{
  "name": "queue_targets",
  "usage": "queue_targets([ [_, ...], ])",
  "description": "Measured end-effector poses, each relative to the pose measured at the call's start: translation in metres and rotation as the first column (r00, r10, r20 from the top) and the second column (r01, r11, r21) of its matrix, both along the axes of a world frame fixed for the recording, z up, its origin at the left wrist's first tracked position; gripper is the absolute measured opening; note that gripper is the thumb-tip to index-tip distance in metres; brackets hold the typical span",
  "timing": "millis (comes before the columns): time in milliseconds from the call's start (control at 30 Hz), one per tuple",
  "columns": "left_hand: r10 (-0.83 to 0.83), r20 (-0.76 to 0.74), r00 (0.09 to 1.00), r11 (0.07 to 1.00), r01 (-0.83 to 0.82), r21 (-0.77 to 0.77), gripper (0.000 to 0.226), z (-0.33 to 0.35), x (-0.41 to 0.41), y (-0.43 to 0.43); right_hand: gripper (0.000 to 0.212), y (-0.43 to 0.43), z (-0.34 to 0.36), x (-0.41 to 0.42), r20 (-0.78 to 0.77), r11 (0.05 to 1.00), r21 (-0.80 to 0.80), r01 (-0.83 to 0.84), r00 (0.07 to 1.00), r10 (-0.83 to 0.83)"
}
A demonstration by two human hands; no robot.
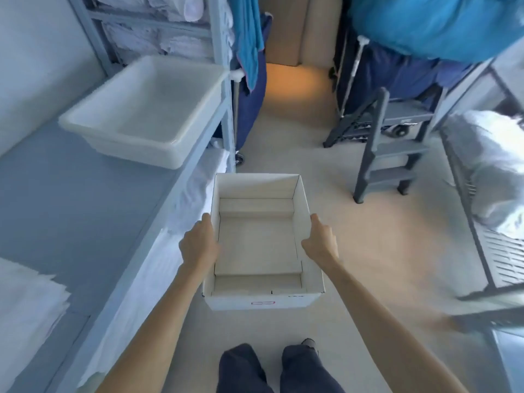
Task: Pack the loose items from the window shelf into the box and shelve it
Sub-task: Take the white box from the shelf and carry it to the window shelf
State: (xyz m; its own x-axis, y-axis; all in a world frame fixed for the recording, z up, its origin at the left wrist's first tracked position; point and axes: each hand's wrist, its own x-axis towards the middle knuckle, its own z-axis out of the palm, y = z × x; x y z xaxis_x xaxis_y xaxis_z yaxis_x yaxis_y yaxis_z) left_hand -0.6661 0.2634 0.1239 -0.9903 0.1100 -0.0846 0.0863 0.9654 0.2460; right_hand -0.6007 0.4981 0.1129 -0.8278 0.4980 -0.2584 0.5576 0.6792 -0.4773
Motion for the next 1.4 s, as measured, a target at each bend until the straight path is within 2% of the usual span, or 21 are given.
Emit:
queue_targets([
  [200,-0.292,0.042,0.956,0.957,0.292,0.009,0.038,-0.004,0.022,0.113,0.043,0.084,-0.007,0.087,0.023,0.957,0.005,0.290,0.957,-0.290],
  [333,-0.457,0.069,0.887,0.889,0.456,0.027,0.033,-0.004,0.049,0.196,0.042,0.136,-0.002,0.151,0.019,0.889,0.024,0.457,0.889,-0.457],
  [567,-0.651,0.044,0.758,0.758,0.652,-0.001,0.030,0.003,0.118,0.323,0.039,0.219,0.010,0.254,-0.005,0.745,0.046,0.665,0.746,-0.666],
  [833,-0.826,0.011,0.563,0.563,0.827,-0.009,0.035,0.017,0.195,0.455,0.043,0.292,0.020,0.356,-0.026,0.551,0.006,0.835,0.551,-0.834],
  [967,-0.896,0.011,0.444,0.444,0.896,-0.008,0.030,0.022,0.234,0.501,0.050,0.309,0.020,0.401,-0.020,0.441,-0.006,0.897,0.441,-0.897],
  [1133,-0.962,0.020,0.273,0.274,0.962,0.012,0.032,0.020,0.273,0.557,0.030,0.317,0.019,0.445,-0.039,0.276,0.000,0.961,0.275,-0.961],
  [1400,-0.999,0.021,0.041,0.041,0.999,0.009,0.032,0.021,0.301,0.650,0.024,0.359,0.021,0.466,-0.069,0.050,0.005,0.999,0.051,-0.996],
])
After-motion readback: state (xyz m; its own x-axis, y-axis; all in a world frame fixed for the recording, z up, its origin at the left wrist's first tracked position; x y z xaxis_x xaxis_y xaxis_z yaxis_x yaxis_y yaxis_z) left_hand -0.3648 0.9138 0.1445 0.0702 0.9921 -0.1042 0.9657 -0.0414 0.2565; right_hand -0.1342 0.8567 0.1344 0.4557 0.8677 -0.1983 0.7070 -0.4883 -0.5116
